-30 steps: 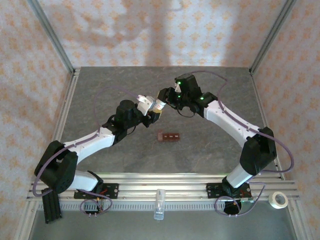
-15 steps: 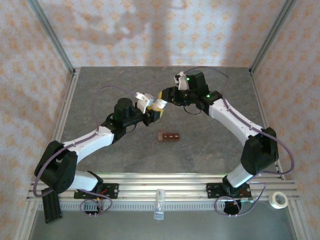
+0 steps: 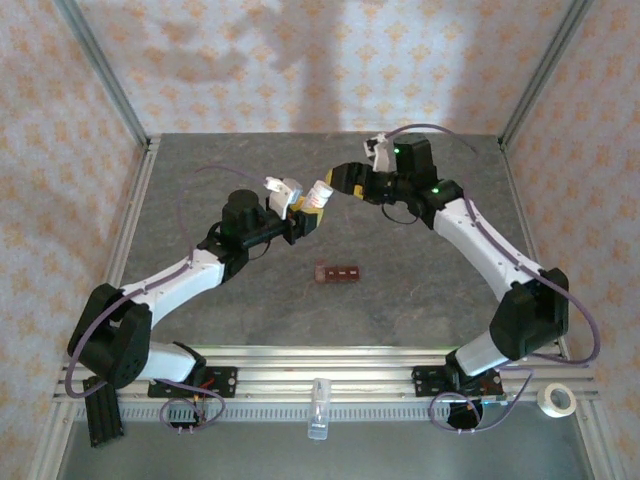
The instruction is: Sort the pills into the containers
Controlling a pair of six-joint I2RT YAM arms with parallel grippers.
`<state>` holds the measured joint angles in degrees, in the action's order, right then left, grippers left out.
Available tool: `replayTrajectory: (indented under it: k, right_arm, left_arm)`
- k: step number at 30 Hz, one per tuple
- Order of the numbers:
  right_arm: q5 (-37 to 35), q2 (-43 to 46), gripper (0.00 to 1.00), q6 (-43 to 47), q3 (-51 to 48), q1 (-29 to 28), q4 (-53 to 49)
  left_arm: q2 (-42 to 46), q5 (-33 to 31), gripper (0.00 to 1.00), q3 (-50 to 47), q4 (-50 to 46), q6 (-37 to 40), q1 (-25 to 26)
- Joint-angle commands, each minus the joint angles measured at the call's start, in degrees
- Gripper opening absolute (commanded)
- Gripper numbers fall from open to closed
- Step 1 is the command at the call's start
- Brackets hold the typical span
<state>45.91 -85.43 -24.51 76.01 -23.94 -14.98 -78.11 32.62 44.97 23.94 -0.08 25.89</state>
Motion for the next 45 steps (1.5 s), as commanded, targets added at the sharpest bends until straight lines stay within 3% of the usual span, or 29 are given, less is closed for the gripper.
replayTrajectory:
  k: [1, 7, 20, 34, 39, 45]
  right_arm:
    - [-8.8, 1.4, 0.81, -7.9, 2.2, 0.2, -4.8]
    - [-13.7, -0.3, 0.81, -16.6, 3.4, -1.0, -6.5]
    - [-16.4, -6.1, 0.8, -18.4, 6.4, -6.7, -6.7]
    - [-14.3, -6.1, 0.41, -17.9, 3.7, -7.6, -3.8]
    - [-12.2, -4.7, 0.38, -11.3, 2.5, -6.2, -1.3]
    - [1.2, -1.4, 0.4, -1.2, -3.2, -0.4, 9.6]
  left_arm:
    - [2.0, -8.3, 0.0, 2.0, -6.1, 10.3, 1.7]
    - [1.3, -14.9, 0.0, 2.0, -7.5, 16.3, 3.8]
    - [-0.9, -15.2, 0.0, 3.8, -7.1, 16.7, 5.4]
    - [-1.8, -15.2, 0.0, 4.2, -6.0, 14.3, 5.8]
    - [-0.9, -11.3, 0.0, 4.9, -5.7, 11.8, 5.7]
    - [1.0, 2.4, 0.0, 4.7, 0.7, 1.1, 2.9]
